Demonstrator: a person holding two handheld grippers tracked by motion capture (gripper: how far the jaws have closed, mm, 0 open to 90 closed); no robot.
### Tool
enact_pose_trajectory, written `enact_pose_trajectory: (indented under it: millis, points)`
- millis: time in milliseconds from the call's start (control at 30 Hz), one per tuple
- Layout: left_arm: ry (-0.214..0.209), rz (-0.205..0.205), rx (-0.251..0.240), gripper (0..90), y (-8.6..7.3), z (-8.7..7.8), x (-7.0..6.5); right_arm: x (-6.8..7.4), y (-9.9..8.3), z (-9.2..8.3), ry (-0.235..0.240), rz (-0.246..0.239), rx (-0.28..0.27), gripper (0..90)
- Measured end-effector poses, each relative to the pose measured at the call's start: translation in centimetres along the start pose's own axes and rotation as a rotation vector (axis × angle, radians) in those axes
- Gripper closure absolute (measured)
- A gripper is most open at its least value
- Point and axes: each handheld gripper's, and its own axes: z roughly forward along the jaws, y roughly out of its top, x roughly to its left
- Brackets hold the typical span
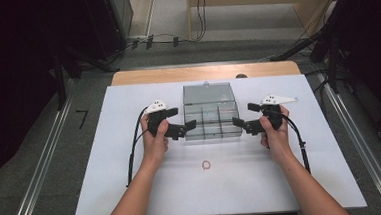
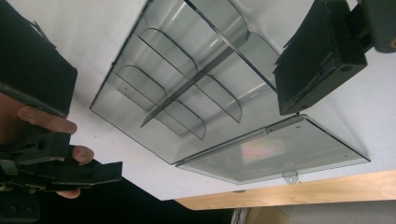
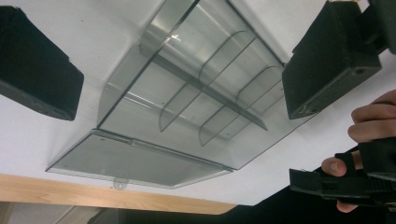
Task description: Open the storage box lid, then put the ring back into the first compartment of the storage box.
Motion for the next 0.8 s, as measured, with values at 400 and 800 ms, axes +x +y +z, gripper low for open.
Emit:
enact_pose_trajectory:
  millis: [400, 800]
  points:
    - [-0.012, 0.028, -0.013, 0.0, -1.3, -2.2, -2.0, 1.9, -0.8, -1.6, 0.025, -0.025, -0.007, 0.0]
    - [0.008, 0.043, -0.043, 0.0, -3.4, -5.1, -3.2, 3.6, -1.3, -3.4, 0.036, -0.067, -0.003, 0.0]
